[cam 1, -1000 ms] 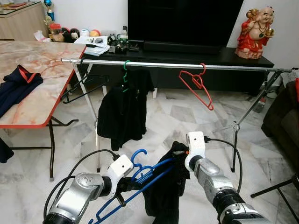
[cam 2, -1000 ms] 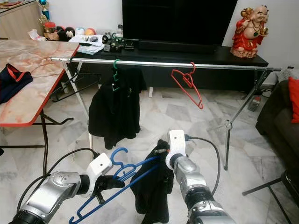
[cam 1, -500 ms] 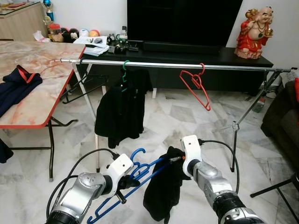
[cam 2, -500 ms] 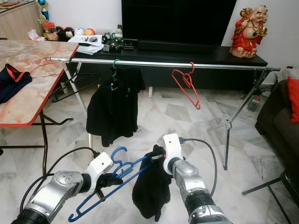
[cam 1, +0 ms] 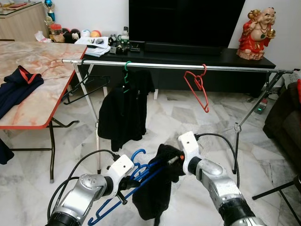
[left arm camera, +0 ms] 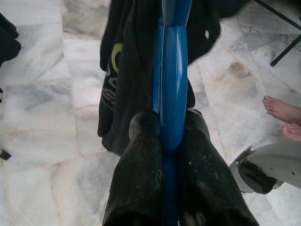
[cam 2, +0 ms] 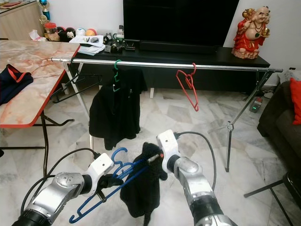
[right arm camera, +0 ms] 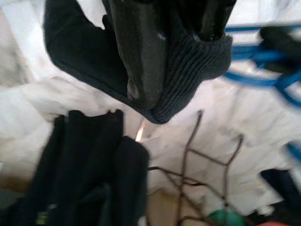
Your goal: Hang hanger
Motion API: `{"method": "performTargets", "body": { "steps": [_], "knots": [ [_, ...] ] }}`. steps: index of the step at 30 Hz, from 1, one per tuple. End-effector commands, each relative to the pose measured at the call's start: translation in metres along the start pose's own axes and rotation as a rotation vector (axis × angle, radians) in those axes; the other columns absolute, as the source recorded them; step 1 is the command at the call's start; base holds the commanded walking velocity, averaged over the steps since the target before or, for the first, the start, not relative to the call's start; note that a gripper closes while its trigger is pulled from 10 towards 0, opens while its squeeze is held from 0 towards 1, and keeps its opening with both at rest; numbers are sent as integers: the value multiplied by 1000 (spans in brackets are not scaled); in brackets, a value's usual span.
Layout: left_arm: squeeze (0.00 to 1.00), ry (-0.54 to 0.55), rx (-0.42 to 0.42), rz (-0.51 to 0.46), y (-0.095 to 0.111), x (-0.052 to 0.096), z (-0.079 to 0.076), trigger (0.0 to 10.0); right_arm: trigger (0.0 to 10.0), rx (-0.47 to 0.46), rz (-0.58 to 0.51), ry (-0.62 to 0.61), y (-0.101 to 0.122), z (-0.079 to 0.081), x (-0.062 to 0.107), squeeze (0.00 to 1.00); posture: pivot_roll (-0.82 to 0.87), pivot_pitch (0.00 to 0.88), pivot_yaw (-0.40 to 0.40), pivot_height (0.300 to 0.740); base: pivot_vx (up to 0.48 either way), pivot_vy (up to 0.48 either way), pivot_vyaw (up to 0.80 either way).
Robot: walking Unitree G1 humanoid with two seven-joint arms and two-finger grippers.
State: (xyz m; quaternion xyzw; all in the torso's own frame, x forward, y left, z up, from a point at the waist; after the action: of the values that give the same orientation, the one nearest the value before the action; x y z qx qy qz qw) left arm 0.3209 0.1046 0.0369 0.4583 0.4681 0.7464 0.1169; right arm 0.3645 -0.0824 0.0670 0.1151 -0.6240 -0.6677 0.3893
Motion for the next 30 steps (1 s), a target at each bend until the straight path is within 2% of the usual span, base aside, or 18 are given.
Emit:
{"method": "performTargets", "body": {
  "steps": [1, 3, 4, 5, 10, 13, 16, 18, 20, 25, 30],
  "knots": [
    [0, 13, -27, -12, 6, 0, 5, 10000, 10000, 35, -55, 39, 18, 1, 7, 0, 98, 0, -63, 740, 0, 0, 0],
    [0, 15, -27, -12, 6, 0, 5, 10000, 10000, 38, -63, 58, 19, 2, 10, 0, 98, 0, -63, 740, 0, 0, 0],
    [0, 16, -25, -15, 6, 0, 5, 10000, 10000, 60, -69, 120, 19, 9, 14, 0, 95, 0, -62, 740, 0, 0, 0],
    [0, 16, -25, -15, 6, 0, 5, 10000, 10000, 60, -69, 120, 19, 9, 14, 0, 95, 0, -62, 740, 0, 0, 0],
    [0, 19, -16, -33, 11, -2, 6, 10000, 10000, 121, -104, 295, 24, 32, 28, 0, 95, 0, -55, 740, 0, 0, 0],
    [0, 26, -11, -38, 11, -2, 8, 10000, 10000, 149, -93, 359, 23, 41, 35, 0, 94, 0, -55, 740, 0, 0, 0],
    [0, 29, -4, -48, 12, -2, 8, 10000, 10000, 182, -43, 339, 14, 38, 33, 0, 93, 0, -55, 740, 0, 0, 0],
    [0, 39, 19, -72, 16, -3, 9, 10000, 10000, 212, 39, 235, -2, 20, 28, 0, 95, 0, -58, 740, 0, 0, 0],
    [0, 43, 27, -75, 16, -3, 9, 10000, 10000, 218, 62, 222, -6, 17, 28, 0, 96, 0, -59, 740, 0, 0, 0],
    [0, 39, 27, -75, 15, -2, 9, 10000, 10000, 254, 114, 278, -16, 26, 32, 0, 94, 0, -59, 740, 0, 0, 0],
    [0, 28, 31, -78, 15, -3, 7, 10000, 10000, 286, 173, 218, -28, 17, 29, 0, 95, 0, -60, 740, 0, 0, 0]
  ]
}}
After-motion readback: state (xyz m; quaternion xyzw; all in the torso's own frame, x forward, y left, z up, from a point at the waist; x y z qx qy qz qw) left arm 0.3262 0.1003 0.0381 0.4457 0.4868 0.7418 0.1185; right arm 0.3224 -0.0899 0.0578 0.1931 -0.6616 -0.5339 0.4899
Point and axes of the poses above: a point about 5 cm out from each wrist's last joint towards the gripper, its own x axis pointing back from the gripper into the wrist, its own y axis along the axis of the wrist's last joint, z = x × y, the point moved 5 cm from there along -x, pointing out of the wrist towards the gripper, and after that the axes turned 8 degrees about -x, right-handed, at the moved point
